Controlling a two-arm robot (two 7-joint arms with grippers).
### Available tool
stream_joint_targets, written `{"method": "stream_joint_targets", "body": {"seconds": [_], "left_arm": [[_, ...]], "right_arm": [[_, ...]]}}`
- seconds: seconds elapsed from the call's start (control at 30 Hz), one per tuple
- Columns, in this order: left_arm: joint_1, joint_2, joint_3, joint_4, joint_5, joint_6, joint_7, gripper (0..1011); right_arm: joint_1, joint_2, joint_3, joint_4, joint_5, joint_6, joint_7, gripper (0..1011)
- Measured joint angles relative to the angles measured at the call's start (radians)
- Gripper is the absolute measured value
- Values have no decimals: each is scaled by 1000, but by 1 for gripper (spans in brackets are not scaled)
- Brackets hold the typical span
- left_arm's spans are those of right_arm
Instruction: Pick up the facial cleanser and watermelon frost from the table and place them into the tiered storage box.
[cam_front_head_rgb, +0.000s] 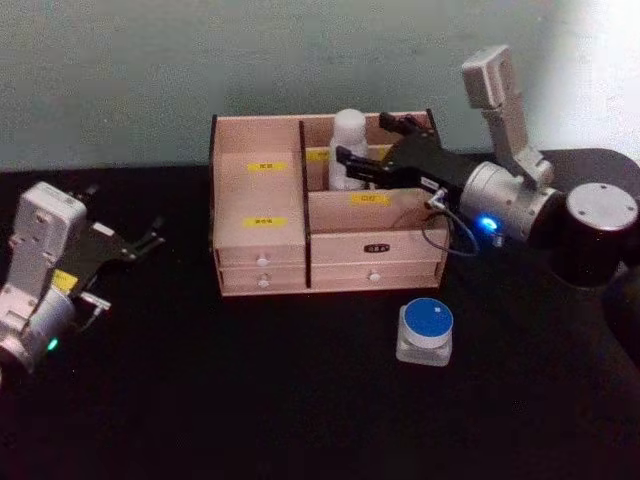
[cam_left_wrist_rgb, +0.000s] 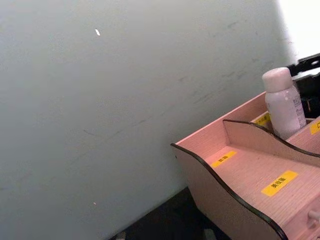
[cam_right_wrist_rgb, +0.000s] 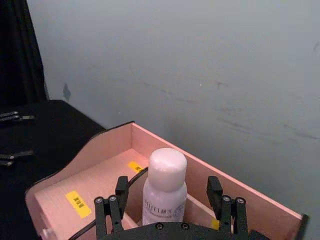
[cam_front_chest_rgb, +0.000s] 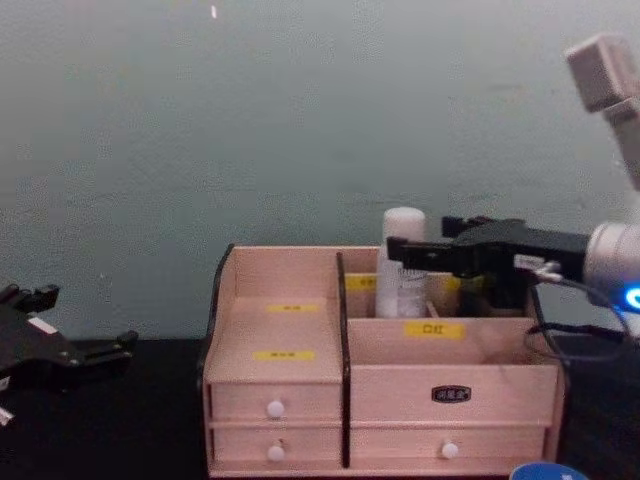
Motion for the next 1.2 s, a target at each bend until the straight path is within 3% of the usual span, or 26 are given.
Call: {"method": "stream_joint_targets", "body": {"seconds": [0.2, 0.23, 0.6, 0.8, 1.2], "left_arm": [[0, 0, 0, 0, 0, 0, 0, 1001], [0, 0, 0, 0, 0, 0, 0, 1001], [0, 0, 0, 0, 0, 0, 0, 1001], [0, 0, 0, 0, 0, 0, 0, 1001], [0, 0, 0, 0, 0, 0, 0, 1001]], "right_arm": [[-71, 49, 18, -122, 20, 20, -16, 1002], [-103, 72, 27, -178, 33, 29, -19, 1003], [-265, 185, 61, -394, 101, 65, -21, 1002], [-350, 248, 77, -481, 138, 81, -21, 1003], [-485, 347, 83, -568, 184, 96, -14, 1002]]}}
